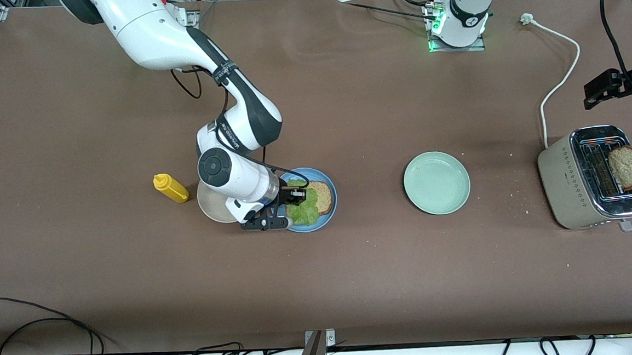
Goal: Make sandwich in blue plate with both arms
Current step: 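Lower the lettuce onto the toast and open the right gripper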
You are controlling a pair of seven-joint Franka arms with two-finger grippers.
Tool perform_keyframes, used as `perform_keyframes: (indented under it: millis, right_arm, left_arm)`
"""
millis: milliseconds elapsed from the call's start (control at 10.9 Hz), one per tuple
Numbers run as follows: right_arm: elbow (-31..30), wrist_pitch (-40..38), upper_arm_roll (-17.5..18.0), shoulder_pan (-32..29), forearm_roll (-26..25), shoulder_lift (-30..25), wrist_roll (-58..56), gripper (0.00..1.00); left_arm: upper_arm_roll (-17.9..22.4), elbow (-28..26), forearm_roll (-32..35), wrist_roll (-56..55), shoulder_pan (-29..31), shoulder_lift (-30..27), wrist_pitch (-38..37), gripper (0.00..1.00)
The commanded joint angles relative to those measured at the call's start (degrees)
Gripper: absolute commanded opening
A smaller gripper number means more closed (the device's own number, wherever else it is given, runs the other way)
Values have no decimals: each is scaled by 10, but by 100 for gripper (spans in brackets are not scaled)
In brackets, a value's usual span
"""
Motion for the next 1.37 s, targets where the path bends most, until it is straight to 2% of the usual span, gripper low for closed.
perform_keyframes:
  millis: [0,92,183,550,733,1008,1283]
  right_arm:
    - [-6,6,4,3,14,4,-26,7]
    - [-11,5,3,10,15,4,-19,87]
    - [-20,5,3,12,11,3,-26,100]
    - [-13,12,-2,5,0,-2,-96,100]
    - [-7,-1,-19,-5,-6,-19,-143,100]
    - [-7,-118,-46,-7,-43,-72,-162,100]
    - [-10,-301,-98,-7,-101,-140,-178,100]
  left_arm:
    - [-1,16,-8,10,7,7,-5,100]
    - [-2,16,-8,9,7,7,-5,100]
    - [-2,16,-8,9,7,7,-5,100]
    - [-2,16,-8,9,6,8,-5,100]
    - [-2,16,-9,9,7,8,-5,100]
    - [-1,16,-10,9,15,8,-4,100]
    - [-2,16,-32,11,30,10,-4,100]
